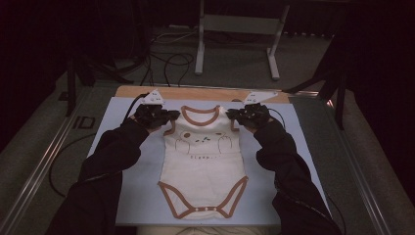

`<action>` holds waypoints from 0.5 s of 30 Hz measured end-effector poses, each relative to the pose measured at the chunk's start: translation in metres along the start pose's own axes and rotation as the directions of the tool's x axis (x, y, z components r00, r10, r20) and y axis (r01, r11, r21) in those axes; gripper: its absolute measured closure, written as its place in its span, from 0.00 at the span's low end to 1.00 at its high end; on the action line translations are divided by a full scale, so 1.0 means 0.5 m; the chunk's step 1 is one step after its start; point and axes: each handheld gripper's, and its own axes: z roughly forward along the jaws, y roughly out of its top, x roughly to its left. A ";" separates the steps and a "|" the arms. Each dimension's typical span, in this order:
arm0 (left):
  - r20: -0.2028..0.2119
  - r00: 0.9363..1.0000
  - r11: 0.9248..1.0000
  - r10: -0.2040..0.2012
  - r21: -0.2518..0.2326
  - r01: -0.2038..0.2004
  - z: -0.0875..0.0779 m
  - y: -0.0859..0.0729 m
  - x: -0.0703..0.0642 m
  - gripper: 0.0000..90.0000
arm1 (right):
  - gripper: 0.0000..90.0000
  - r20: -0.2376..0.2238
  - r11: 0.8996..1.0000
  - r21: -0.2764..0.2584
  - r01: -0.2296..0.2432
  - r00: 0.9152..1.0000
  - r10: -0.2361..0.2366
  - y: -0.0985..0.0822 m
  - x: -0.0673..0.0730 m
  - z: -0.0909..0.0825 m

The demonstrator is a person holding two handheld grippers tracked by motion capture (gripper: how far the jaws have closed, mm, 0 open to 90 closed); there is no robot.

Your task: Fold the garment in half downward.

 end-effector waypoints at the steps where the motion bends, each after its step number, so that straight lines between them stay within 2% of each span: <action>1: 0.000 1.000 1.000 -0.001 -0.002 0.001 -0.001 -0.001 -0.003 0.98 | 0.92 -0.001 1.000 -0.002 -0.001 1.000 0.001 -0.002 0.004 -0.002; 15: 0.034 0.999 1.000 0.025 -0.009 -0.025 -0.029 -0.015 -0.047 0.98 | 0.92 -0.022 0.999 -0.033 0.015 1.000 -0.016 -0.033 0.055 -0.045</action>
